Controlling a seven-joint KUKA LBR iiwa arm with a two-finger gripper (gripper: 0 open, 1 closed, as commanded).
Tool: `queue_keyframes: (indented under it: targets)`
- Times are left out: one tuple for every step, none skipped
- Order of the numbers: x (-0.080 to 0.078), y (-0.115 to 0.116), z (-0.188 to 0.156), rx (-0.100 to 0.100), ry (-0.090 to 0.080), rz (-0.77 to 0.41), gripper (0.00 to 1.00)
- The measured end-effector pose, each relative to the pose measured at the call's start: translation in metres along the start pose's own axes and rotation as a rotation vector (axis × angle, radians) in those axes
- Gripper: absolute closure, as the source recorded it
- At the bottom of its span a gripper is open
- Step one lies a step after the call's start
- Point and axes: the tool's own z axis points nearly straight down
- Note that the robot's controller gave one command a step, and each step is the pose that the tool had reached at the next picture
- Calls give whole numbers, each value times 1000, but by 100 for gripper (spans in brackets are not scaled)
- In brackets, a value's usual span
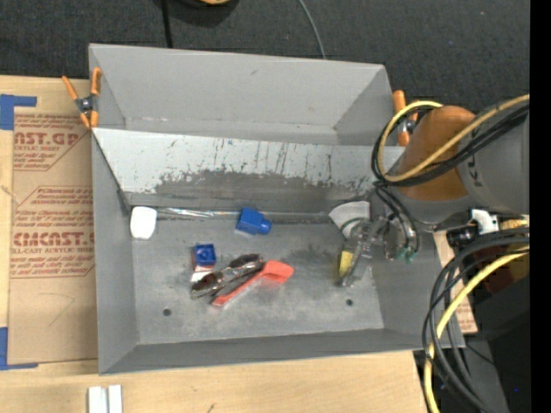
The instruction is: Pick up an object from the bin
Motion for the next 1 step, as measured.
queue_keyframes:
  targets:
    - [0, 0, 0, 0, -2, 0, 100]
